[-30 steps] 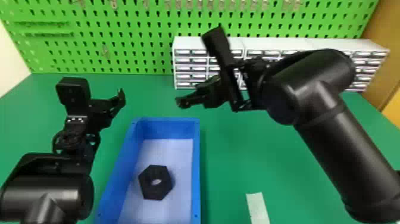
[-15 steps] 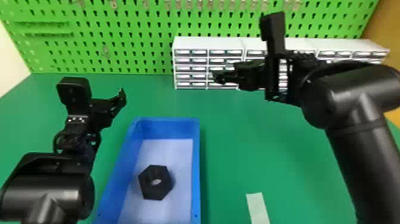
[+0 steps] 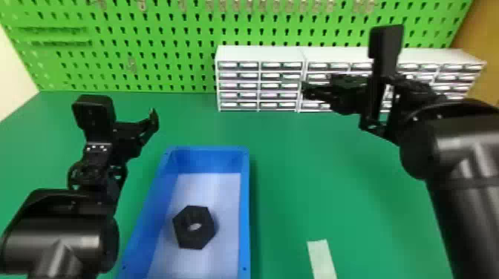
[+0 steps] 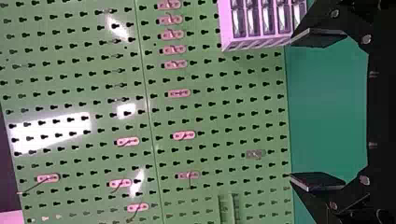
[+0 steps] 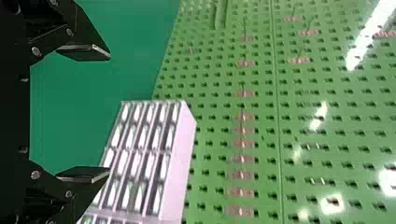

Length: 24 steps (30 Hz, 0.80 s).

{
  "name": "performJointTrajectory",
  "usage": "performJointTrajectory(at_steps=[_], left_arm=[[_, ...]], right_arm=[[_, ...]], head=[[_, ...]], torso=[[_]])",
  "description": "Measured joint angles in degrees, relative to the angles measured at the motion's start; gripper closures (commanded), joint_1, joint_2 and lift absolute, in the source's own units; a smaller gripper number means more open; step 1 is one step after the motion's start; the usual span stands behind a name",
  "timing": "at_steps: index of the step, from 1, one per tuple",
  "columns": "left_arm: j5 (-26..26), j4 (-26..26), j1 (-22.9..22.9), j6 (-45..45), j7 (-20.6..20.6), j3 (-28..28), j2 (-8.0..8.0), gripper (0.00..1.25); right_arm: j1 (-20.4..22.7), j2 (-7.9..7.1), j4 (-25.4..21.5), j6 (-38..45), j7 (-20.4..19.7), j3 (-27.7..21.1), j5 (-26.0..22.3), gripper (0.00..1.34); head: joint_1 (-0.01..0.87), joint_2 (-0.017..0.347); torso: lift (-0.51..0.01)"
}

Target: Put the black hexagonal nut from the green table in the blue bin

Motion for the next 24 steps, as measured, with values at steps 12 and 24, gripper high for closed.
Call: performJointTrajectory(at_steps=[12, 24], left_arm=[[0.09, 0.08, -0.40, 0.30, 0.08, -0.62, 0.00, 0.25], [0.15, 0.41, -0.57, 0.73, 0.09, -1.22, -0.09, 0.25]], right_arm=[[5.66, 1.19, 0.12, -11.07, -8.14, -4.46, 2.11, 0.40], [11.96, 3.20, 2.55, -21.96, -15.84, -5.86, 3.33, 0.40]], head=[[0.686, 0.051], [0.686, 0.051]], torso=[[-0.096], [-0.096]])
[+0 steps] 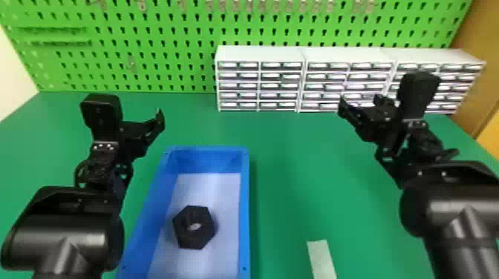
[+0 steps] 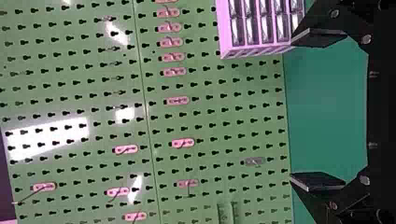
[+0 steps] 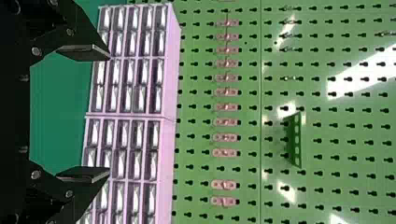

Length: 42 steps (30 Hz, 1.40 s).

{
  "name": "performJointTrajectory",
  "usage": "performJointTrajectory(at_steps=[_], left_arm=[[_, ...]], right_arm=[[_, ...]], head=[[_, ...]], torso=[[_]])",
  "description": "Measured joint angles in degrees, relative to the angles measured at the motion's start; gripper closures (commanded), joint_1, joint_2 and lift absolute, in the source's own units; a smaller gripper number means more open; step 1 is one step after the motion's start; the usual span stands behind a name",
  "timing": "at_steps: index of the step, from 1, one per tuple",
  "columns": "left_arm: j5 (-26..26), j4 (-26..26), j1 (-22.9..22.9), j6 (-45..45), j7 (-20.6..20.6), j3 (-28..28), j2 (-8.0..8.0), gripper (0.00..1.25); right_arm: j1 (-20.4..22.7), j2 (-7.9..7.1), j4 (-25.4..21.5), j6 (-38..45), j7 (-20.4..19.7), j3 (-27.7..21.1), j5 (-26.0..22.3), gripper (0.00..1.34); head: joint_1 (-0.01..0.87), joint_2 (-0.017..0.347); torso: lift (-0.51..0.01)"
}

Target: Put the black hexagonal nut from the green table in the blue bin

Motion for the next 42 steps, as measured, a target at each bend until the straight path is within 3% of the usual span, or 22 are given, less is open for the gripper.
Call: performJointTrajectory(at_steps=[6, 17, 42], left_arm=[[0.34, 0.41, -0.07, -0.03, 0.00, -0.03, 0.00, 0.25], [1.55, 1.11, 0.08, -0.06, 0.00, 0.16, 0.01, 0.25], [2.77, 2.22, 0.30, -0.34, -0.01, 0.54, 0.05, 0.25]], right_arm=[[1.61, 0.98, 2.33, -5.45, -1.14, 0.00, 1.11, 0.40], [3.34, 1.20, 6.08, -14.32, -5.97, 1.97, 0.88, 0.40], [3.94, 0.19, 7.99, -16.90, -8.15, 2.93, 0.53, 0.40]], head=[[0.686, 0.051], [0.686, 0.051], [0.686, 0.051]], torso=[[-0.096], [-0.096], [-0.096]])
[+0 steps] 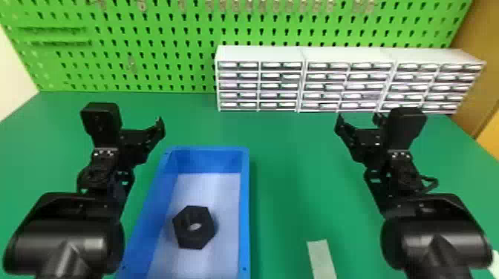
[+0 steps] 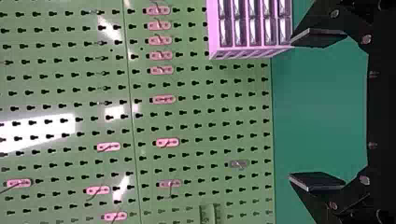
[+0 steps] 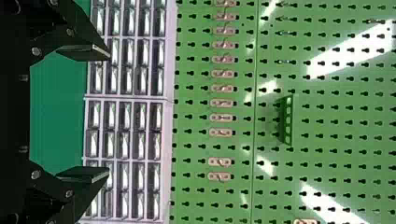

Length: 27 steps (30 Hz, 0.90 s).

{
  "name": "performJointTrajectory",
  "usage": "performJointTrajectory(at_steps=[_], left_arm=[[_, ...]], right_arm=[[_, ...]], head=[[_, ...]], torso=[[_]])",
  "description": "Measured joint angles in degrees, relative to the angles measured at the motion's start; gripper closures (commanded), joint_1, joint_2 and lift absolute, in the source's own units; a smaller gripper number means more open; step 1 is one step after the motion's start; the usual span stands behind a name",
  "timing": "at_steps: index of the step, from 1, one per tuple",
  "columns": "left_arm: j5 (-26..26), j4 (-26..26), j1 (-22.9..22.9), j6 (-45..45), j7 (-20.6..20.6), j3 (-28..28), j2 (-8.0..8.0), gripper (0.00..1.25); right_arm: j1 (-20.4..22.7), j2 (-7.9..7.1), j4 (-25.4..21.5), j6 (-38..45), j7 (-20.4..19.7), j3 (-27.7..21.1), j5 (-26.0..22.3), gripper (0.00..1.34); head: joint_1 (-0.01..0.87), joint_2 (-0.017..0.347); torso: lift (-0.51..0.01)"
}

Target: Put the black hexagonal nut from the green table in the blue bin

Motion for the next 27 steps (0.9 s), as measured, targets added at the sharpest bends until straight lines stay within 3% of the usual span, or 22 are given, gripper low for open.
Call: performJointTrajectory(at_steps=[27], left_arm=[[-1.01, 0.00, -0.88, -0.08, 0.00, -1.12, 0.01, 0.25]], right_arm=[[0.21, 0.17, 0.04, 0.66, -0.01, -0.21, 0.00, 0.40]], head=[[0.686, 0.051]], torso=[[-0.096]])
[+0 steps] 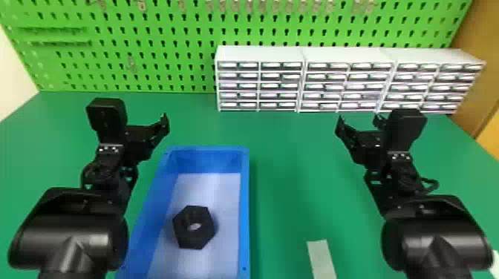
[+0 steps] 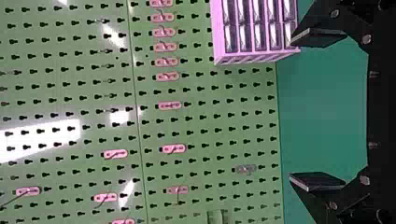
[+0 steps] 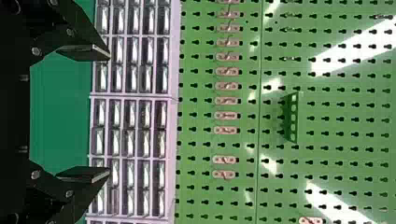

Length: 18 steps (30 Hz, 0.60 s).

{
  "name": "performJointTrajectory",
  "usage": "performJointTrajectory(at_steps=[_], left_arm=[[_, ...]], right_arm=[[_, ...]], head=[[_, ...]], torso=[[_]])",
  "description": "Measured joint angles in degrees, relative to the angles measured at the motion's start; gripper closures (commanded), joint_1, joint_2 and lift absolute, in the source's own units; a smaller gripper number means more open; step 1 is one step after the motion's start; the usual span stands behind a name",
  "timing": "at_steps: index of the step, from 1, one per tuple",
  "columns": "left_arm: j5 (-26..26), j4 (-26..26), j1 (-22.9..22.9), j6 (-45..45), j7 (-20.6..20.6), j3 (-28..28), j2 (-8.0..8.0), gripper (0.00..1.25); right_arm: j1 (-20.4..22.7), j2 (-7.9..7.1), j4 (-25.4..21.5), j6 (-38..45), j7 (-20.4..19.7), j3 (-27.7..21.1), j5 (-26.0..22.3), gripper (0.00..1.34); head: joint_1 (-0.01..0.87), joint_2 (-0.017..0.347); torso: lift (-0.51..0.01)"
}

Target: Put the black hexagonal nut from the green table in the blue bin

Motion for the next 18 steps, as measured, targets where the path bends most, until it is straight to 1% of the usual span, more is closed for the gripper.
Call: performJointTrajectory(at_steps=[18], left_arm=[[0.21, 0.00, 0.00, -0.29, -0.02, -0.03, -0.04, 0.25]], right_arm=[[0.19, 0.23, -0.01, 1.49, 0.00, 0.15, 0.60, 0.40]], head=[[0.686, 0.051]], torso=[[-0.096]])
